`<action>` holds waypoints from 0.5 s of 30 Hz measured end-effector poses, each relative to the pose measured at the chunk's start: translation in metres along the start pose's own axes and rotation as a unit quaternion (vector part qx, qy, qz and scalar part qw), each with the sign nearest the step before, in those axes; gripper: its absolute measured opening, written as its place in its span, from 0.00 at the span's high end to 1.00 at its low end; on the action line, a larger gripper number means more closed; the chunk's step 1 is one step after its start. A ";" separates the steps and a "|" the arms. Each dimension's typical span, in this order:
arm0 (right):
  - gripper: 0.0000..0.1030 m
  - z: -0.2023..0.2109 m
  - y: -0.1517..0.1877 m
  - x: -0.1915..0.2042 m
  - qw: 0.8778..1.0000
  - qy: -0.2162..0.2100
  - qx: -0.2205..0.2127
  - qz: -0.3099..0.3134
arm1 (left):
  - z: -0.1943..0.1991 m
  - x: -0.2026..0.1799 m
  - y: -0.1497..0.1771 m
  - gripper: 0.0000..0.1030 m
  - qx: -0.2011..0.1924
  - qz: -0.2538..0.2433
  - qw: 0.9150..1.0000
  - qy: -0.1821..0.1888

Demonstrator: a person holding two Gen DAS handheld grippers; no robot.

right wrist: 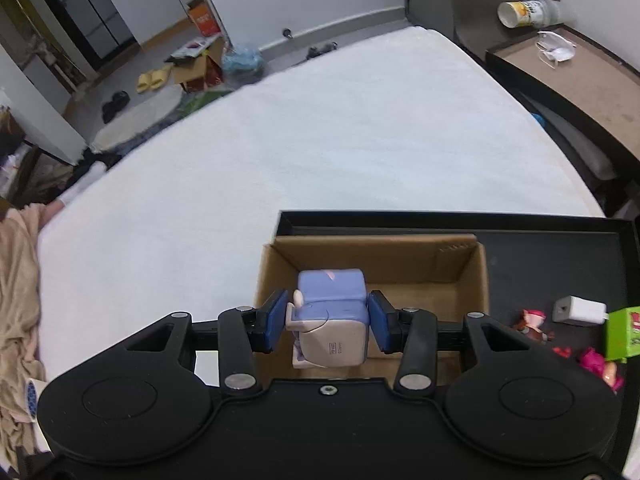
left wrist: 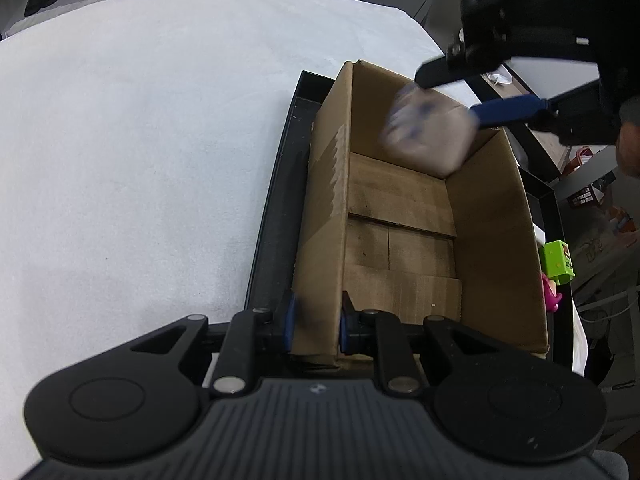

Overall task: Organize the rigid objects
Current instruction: 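Carry the lavender cube figure into the box and open the right gripper, then move the right tool back over the tray toward the pink dinosaur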

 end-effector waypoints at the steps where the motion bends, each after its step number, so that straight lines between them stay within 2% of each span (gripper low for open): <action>1: 0.53 0.002 -0.001 0.000 1.000 0.001 -0.004 0.001 | 0.000 0.000 0.000 0.82 0.000 0.000 1.000 0.000; 3: 0.51 0.005 -0.004 -0.002 1.000 0.005 -0.005 0.004 | -0.001 0.000 0.000 0.81 0.002 0.003 1.000 0.002; 7: 0.35 0.015 -0.006 -0.006 1.000 0.005 -0.018 0.011 | -0.004 0.002 0.001 0.80 0.008 0.006 1.000 -0.003; 15: 0.21 0.038 -0.003 -0.019 0.998 0.019 -0.039 0.041 | -0.003 -0.002 0.000 0.81 0.007 0.003 1.000 -0.006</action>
Point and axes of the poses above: each gripper's, at about its wrist camera, not at the fingertips, and z roughly against the way its jaws point, x to its left, y to its underside, the point moved 10 cm from there along -z, roughly the way its jaws point, and after that the axes turned 11 degrees about -x, right-handed, at the moved point
